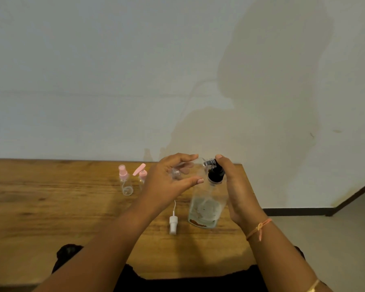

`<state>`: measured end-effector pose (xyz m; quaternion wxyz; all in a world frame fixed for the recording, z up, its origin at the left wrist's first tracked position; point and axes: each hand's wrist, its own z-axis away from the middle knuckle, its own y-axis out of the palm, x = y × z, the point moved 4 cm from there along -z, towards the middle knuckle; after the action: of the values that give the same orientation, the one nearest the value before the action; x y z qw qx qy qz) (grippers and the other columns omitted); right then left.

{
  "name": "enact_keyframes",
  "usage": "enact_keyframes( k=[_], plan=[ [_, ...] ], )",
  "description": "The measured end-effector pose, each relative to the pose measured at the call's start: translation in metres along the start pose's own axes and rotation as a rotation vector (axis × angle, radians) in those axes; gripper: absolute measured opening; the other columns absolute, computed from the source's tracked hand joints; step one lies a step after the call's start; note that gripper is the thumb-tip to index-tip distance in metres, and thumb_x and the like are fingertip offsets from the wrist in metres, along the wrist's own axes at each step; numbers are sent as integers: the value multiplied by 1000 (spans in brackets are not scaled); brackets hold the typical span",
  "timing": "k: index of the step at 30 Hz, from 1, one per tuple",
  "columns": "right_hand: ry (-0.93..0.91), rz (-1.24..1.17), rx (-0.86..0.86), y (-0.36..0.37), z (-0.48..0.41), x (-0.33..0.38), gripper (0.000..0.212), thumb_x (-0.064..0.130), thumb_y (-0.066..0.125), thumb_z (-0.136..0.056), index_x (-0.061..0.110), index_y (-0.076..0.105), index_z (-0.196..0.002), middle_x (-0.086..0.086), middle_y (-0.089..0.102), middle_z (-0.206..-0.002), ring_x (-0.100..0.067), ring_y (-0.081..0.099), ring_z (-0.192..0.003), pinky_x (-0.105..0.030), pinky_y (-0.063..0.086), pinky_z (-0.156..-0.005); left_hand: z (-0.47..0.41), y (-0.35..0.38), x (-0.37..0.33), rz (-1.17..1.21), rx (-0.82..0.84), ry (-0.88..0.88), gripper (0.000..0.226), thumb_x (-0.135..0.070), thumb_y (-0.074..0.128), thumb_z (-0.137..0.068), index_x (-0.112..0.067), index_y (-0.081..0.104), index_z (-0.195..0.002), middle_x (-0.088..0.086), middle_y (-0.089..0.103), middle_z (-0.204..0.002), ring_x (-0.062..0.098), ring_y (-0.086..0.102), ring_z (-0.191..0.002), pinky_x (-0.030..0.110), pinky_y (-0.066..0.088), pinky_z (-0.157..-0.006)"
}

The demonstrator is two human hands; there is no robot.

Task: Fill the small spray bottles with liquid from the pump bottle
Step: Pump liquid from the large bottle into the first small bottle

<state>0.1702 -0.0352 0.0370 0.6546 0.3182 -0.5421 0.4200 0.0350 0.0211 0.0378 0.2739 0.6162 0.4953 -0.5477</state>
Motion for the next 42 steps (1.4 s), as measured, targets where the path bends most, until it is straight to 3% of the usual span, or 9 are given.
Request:
enact_keyframes(
  k=[9,17,22,27,30,33,36,39,42],
  plan=[
    [103,-52,103,-2,3,1,36,67,45,-81,39,65,-91,8,66,-101,-17,58,-104,-51,40,-103,-3,1,-4,61,-5,4,41,-38,79,-53,-50,65,-89,-12,67,-111,4,63,-103,38,53,-90],
    [46,-59,62,1,1,-1,30,46,53,-87,41,72,-65,5,70,-89,-21,59,-102,-55,41,-101,-2,-1,-1,53,11,-31,38,-35,80,-51,-42,66,-86,-18,67,-108,3,64,-100,26,53,-86],
    [-10,-68,87,2,1,0,31,43,51,-90,31,74,-74,11,74,-80,-12,63,-93,-47,42,-101,0,-3,-1,-18,-21,-32,44,-42,79,-51,-44,65,-93,-14,69,-104,0,65,-94,31,52,-88],
    [-9,-53,114,3,6,2,37,73,48,-66,47,71,-77,11,69,-99,-16,57,-109,-52,37,-105,1,-3,-8,-35,-29,27,45,-23,82,-62,-37,64,-100,-10,65,-109,-7,60,-95,5,46,-76],
    [5,-46,137,3,5,1,39,76,51,-68,46,70,-83,9,65,-104,-18,54,-113,-55,36,-105,1,-3,-8,-46,-37,38,46,-18,80,-66,-39,61,-102,-8,62,-109,-7,58,-94,2,44,-72],
    [6,-54,121,2,2,-1,26,65,52,-78,48,71,-79,12,72,-94,-17,58,-106,-52,39,-103,3,-3,-9,-83,-29,69,48,-14,78,-70,-43,57,-102,-9,60,-108,-9,55,-95,0,41,-72],
    [-4,-38,107,-1,-4,-4,37,46,46,-91,43,73,-66,18,72,-72,-7,61,-89,-44,44,-98,3,-3,-8,-119,-2,87,49,-11,76,-73,-42,56,-105,-8,60,-110,-9,54,-96,-1,40,-74],
    [-14,-39,87,-1,-5,-6,32,42,49,-92,27,73,-77,9,73,-81,-13,63,-90,-42,44,-96,2,-4,-5,-158,7,87,50,-11,76,-73,-41,56,-106,-6,61,-109,-5,54,-98,-2,39,-75],
    [-43,-30,60,1,-3,-6,32,46,47,-92,27,71,-79,10,71,-81,-11,62,-90,-36,45,-89,3,-5,-5,-108,-3,70,48,-11,77,-72,-39,58,-106,-8,62,-111,-8,55,-99,-1,41,-76]
  ],
)
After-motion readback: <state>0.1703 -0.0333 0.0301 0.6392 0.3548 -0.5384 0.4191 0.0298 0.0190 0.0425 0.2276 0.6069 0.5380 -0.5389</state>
